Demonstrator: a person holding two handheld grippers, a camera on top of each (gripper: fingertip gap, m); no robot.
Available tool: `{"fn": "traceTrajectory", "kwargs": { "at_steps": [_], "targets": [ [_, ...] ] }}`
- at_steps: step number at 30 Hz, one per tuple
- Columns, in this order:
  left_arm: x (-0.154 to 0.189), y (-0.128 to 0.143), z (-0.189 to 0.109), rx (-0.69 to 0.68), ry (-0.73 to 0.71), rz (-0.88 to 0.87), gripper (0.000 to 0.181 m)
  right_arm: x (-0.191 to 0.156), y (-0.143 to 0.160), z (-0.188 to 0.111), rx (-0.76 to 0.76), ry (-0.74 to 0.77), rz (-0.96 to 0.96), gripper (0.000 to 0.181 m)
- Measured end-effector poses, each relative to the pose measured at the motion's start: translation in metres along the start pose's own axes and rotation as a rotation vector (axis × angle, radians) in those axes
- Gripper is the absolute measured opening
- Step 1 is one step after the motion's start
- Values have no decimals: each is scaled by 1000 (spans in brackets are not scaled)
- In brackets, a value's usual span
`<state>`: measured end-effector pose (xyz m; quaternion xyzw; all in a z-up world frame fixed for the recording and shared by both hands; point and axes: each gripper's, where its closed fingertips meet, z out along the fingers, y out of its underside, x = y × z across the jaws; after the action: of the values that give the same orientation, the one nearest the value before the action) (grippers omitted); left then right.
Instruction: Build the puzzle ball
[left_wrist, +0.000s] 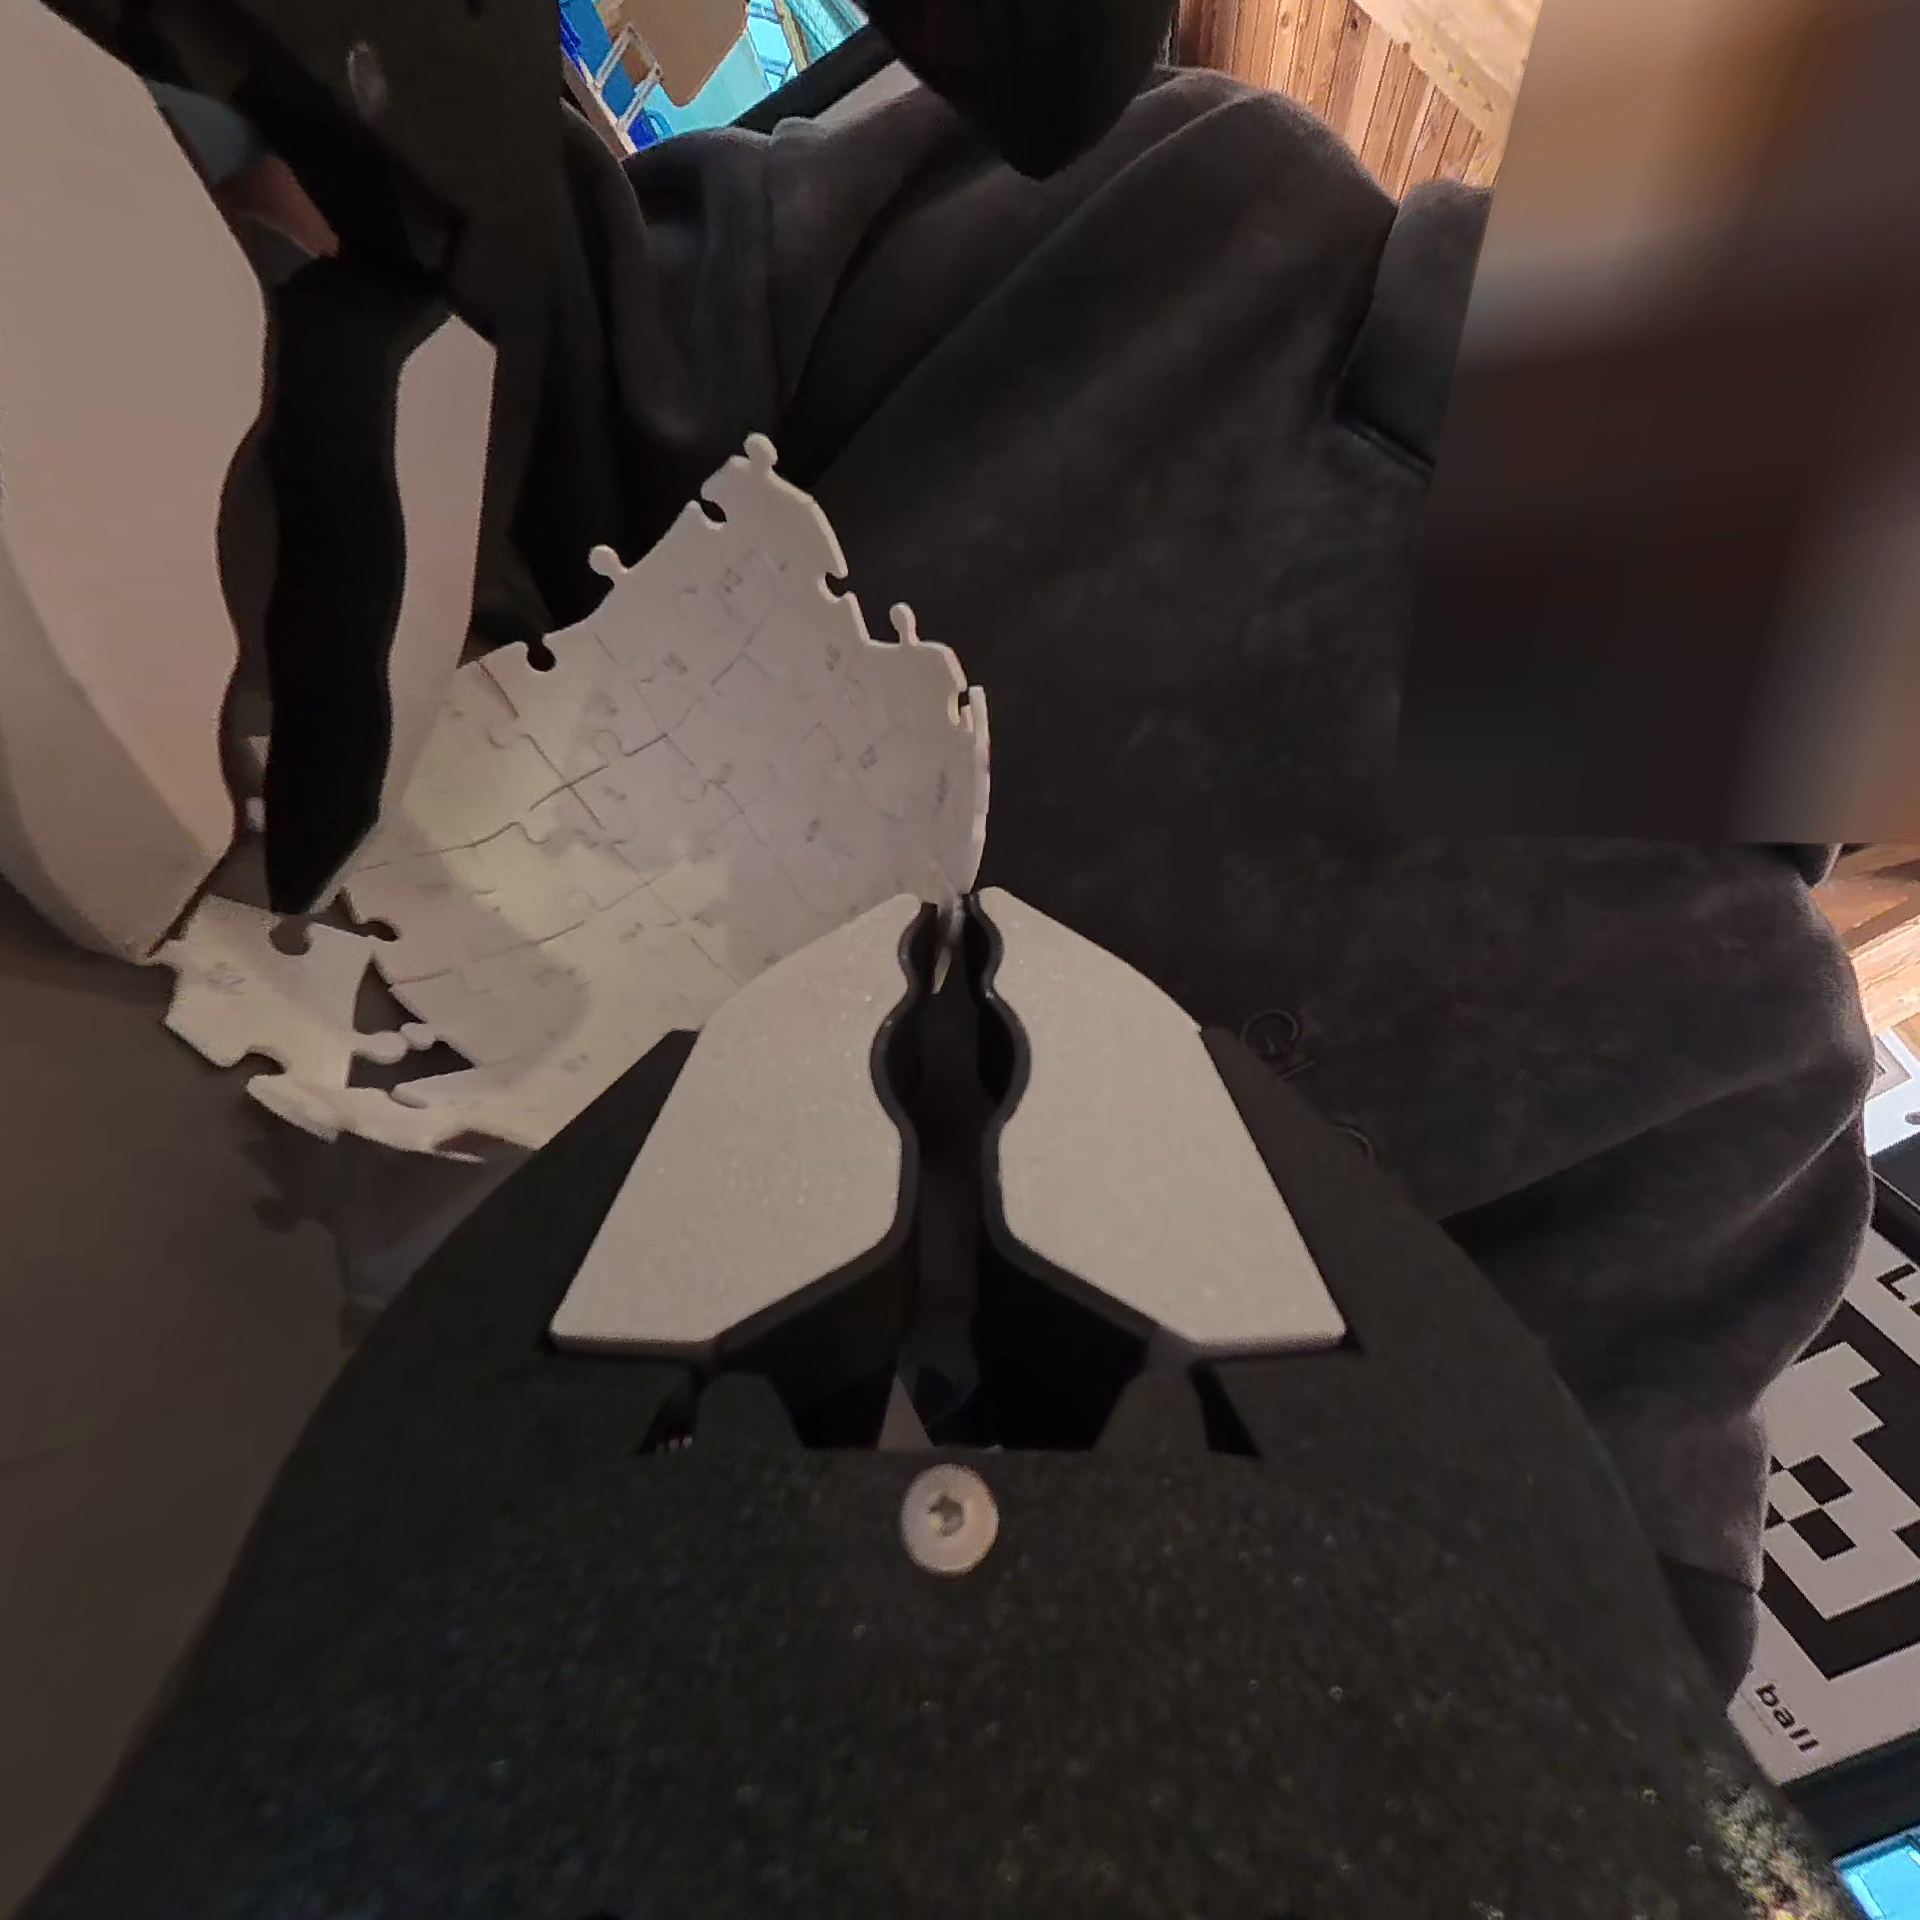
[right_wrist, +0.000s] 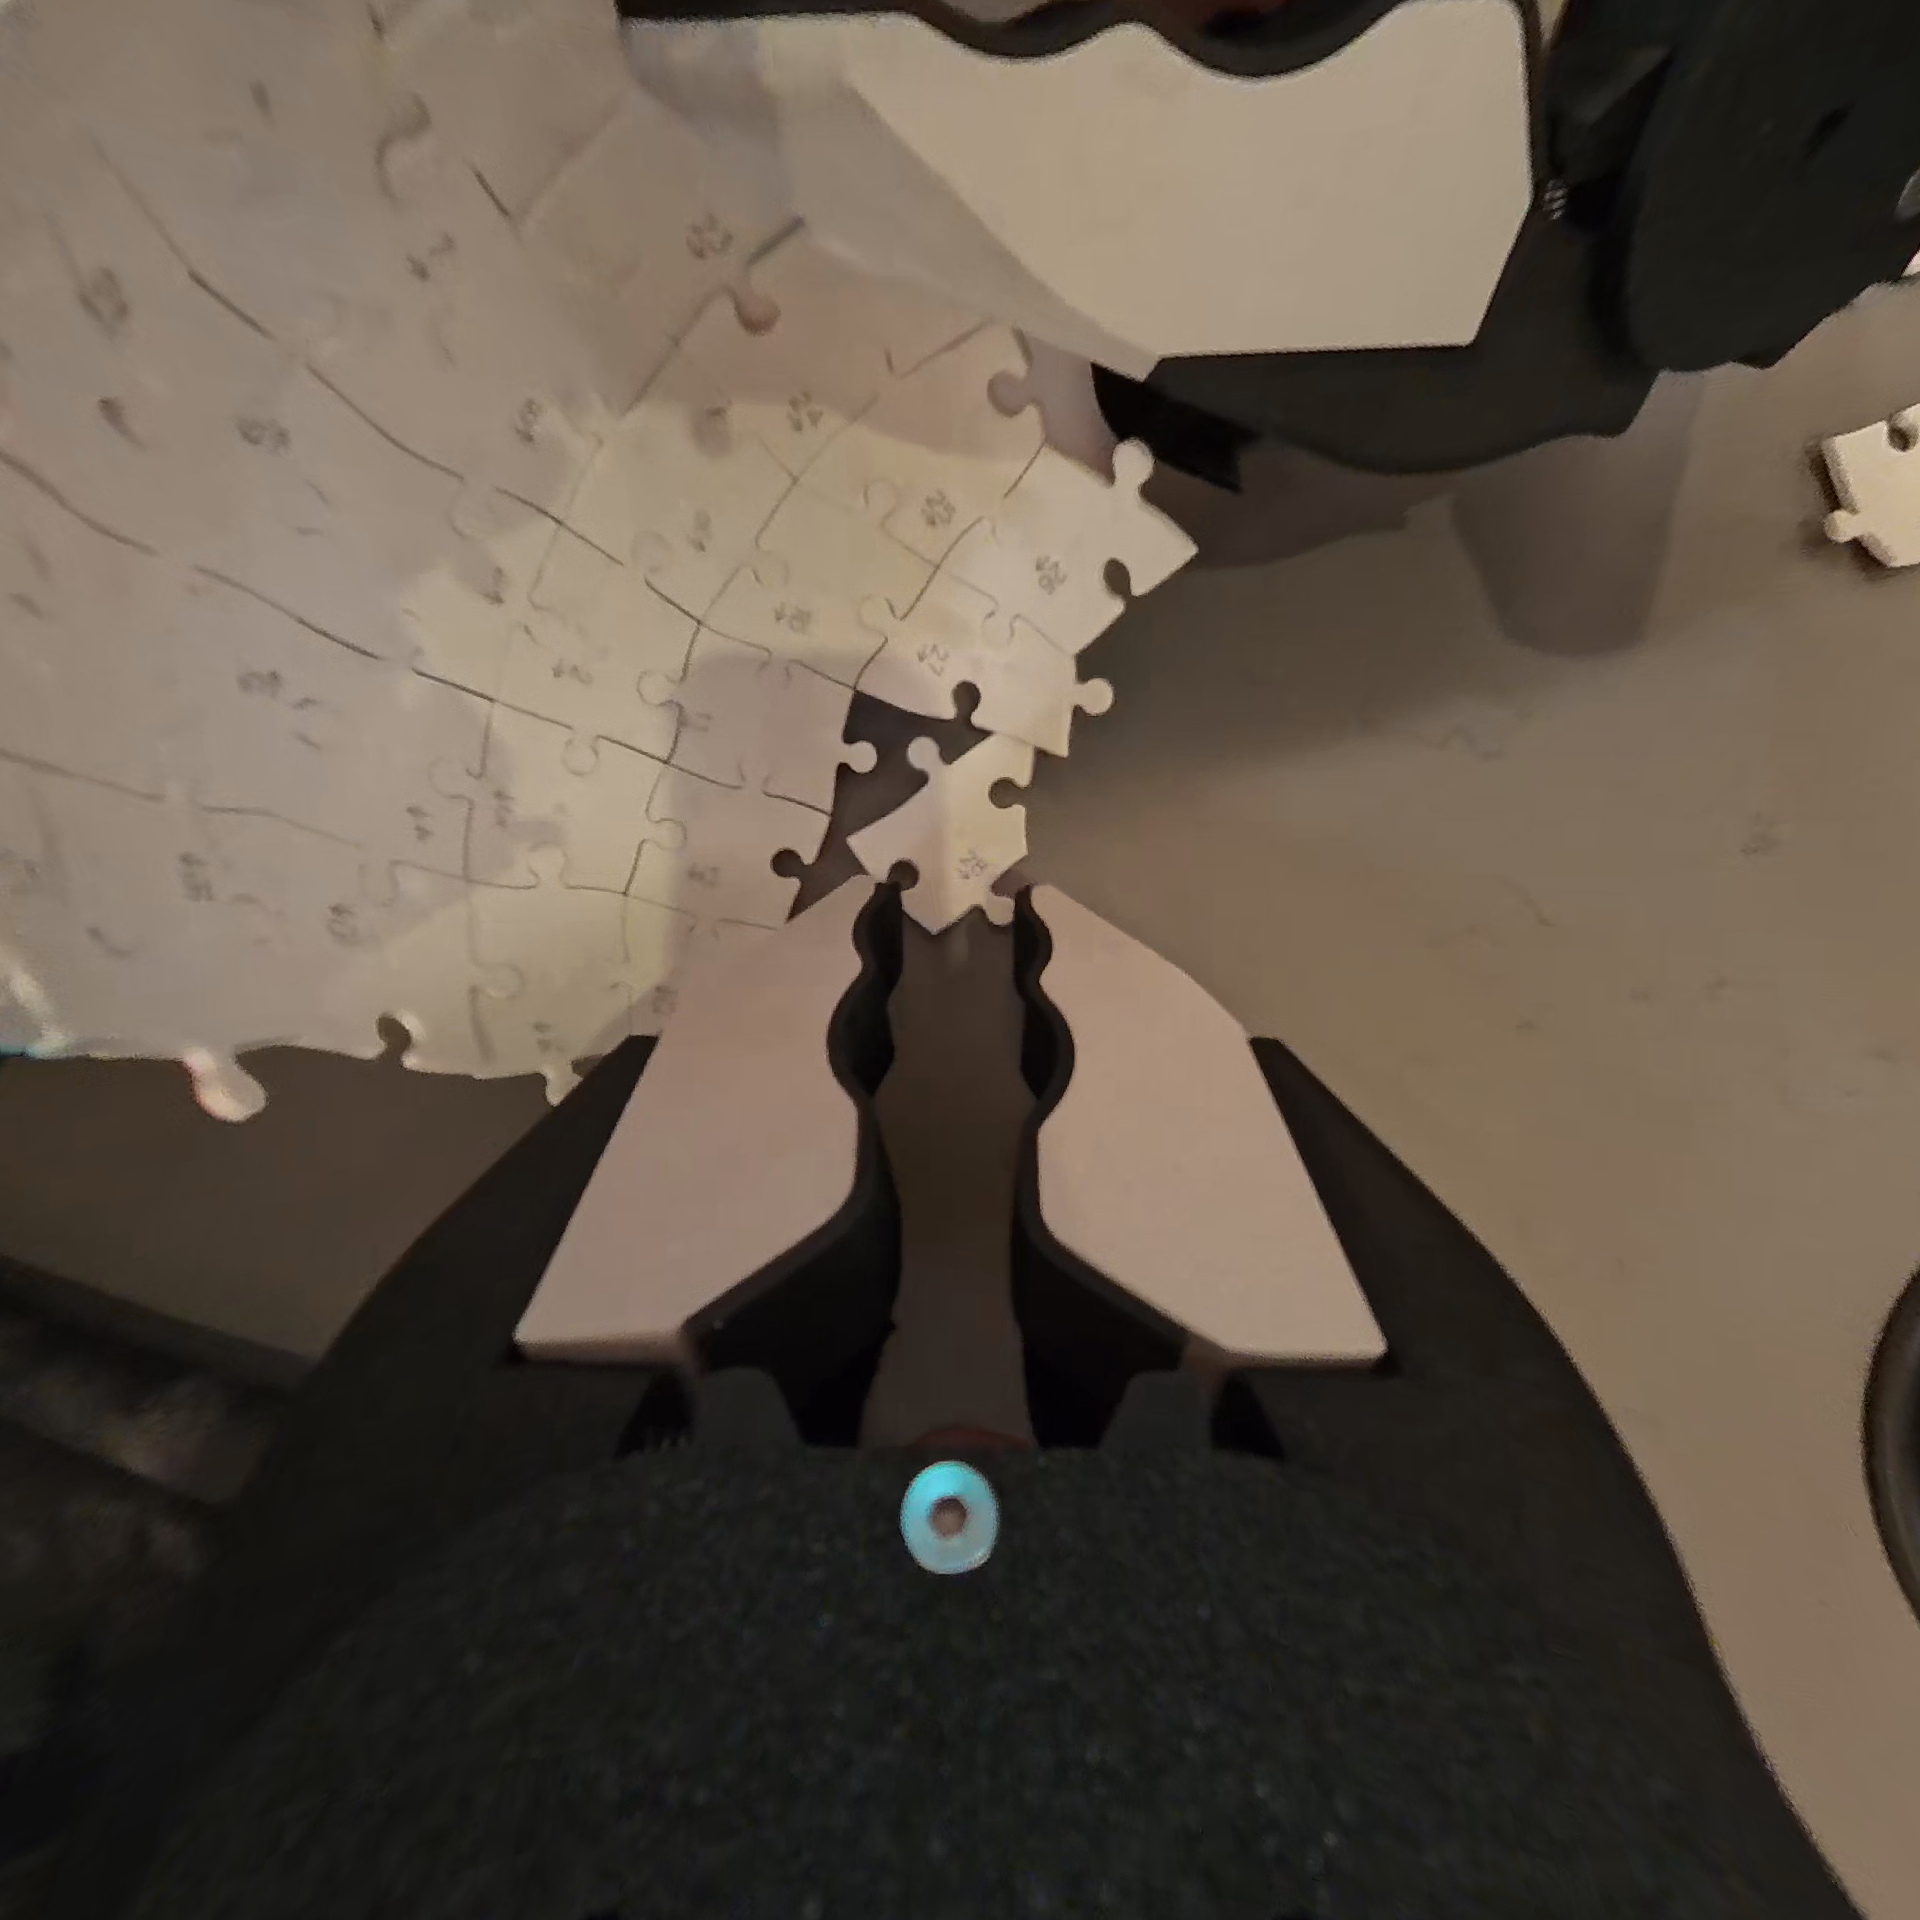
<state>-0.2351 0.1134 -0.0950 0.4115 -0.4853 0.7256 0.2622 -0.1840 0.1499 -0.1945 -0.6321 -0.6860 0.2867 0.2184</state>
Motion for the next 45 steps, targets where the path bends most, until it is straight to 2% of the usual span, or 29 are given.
{"fn": "traceTrajectory", "kwargs": {
  "at_steps": [14, 15, 26, 36, 40, 45],
  "targets": [
    [0, 2, 1, -13, -5, 7, 4, -3, -1, 2, -3, -13, 16, 14],
    [0, 2, 1, -13, -5, 7, 4, -4, 0, 1, -12, -16, 11, 0],
    [0, 1, 0, 0, -2, 1, 4, -5, 0, 0, -23, -10, -6, 9],
    [0, 1, 0, -2, -2, 3, 4, -7, 0, 2, -35, -7, -16, 4],
    [0, 1, 0, -1, -2, 2, 4, -12, -12, -8, 20, -27, -10, 4],
    [0, -4, -3, 33, 5, -15, 4, -11, -16, -6, 25, 23, -32, 3]
  ]
}}
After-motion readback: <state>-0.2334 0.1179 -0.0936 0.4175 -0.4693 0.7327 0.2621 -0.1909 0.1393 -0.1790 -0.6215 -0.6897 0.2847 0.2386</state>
